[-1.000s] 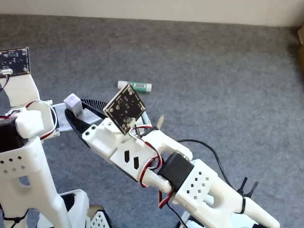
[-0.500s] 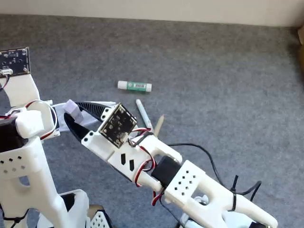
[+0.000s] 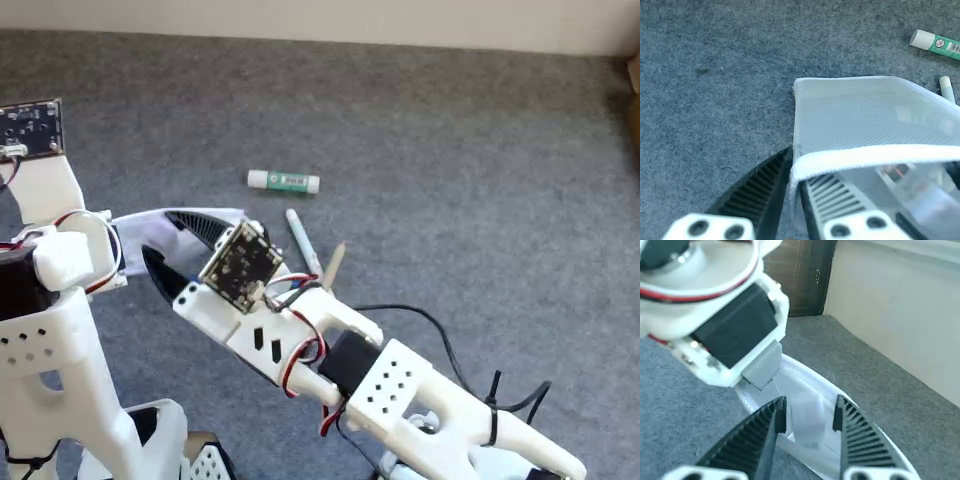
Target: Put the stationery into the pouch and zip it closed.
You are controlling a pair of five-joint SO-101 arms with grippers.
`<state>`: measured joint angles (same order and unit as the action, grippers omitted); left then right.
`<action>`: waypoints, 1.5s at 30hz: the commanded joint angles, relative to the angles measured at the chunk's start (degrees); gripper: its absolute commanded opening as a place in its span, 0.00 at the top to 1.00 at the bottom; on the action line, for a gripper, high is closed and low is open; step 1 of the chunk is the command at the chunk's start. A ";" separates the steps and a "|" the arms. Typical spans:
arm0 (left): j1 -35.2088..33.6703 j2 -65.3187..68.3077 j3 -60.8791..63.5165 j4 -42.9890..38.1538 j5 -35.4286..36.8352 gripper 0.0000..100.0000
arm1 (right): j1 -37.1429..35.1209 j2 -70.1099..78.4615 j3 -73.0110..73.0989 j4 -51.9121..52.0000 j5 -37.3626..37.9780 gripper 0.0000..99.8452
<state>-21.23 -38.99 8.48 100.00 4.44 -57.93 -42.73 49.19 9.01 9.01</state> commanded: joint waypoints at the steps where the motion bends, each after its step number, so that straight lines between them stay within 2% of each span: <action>1: 0.66 -0.13 -1.98 0.44 0.44 0.99 | -0.40 -0.66 -2.59 2.24 0.35 0.84; 5: 0.66 -0.13 -0.84 0.26 0.44 0.99 | -0.40 -0.66 -3.74 2.51 0.35 0.84; 9: 0.66 -0.13 -0.40 0.09 0.44 0.99 | -0.48 -1.27 -5.85 6.99 0.35 0.84; 22: 0.66 -0.13 -0.48 0.09 0.44 0.99 | 0.13 -10.15 -17.54 34.33 0.26 0.84; 32: 0.66 -0.13 -0.48 0.09 0.35 0.99 | 9.63 -10.33 -28.18 52.18 0.09 0.84; 39: 0.66 -0.13 -0.40 0.09 0.35 0.99 | 14.02 -9.98 -32.22 60.97 -8.26 0.84; 45: 0.66 -0.13 -0.40 0.09 0.26 0.99 | 17.89 -9.71 -31.60 62.81 -14.59 0.84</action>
<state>-21.32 -38.90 8.48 100.00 4.44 -42.55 -51.34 20.44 71.25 -2.95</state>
